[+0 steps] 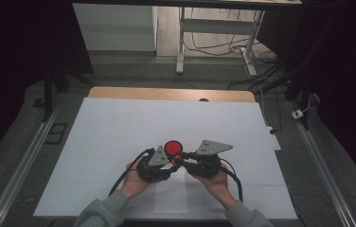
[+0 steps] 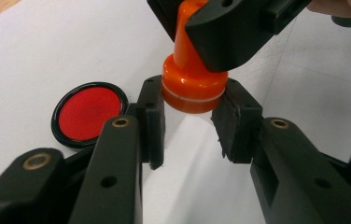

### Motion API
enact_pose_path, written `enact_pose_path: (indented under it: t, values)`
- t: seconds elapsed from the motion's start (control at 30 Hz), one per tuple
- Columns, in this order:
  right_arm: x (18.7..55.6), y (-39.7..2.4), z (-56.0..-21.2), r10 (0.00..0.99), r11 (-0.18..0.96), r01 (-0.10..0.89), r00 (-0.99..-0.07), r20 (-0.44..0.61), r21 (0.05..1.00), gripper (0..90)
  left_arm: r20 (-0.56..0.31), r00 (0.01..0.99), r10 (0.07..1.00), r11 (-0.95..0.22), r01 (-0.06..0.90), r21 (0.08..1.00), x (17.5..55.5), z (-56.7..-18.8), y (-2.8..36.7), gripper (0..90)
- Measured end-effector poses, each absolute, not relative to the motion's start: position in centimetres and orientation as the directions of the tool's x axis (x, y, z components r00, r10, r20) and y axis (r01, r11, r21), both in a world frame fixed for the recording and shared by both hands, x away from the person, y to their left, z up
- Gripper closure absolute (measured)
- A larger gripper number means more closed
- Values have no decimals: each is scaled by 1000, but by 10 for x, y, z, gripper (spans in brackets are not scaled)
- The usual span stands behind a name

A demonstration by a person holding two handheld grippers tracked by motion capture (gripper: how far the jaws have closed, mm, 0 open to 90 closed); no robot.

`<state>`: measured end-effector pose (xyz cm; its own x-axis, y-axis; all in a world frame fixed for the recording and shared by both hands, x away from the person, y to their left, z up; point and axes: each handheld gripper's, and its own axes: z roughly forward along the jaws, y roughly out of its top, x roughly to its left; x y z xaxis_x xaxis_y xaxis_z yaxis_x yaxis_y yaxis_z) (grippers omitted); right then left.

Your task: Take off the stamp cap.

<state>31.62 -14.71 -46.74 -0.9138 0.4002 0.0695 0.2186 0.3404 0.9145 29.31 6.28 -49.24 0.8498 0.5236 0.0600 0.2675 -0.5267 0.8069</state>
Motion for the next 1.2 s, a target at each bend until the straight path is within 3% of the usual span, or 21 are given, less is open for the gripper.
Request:
enact_pose_path:
  t: [1.2]
  values:
    - [315,-144,-470,413,355,229,-908,68,907,727,89,851,517,-560,257,788,292,-496,63,653]
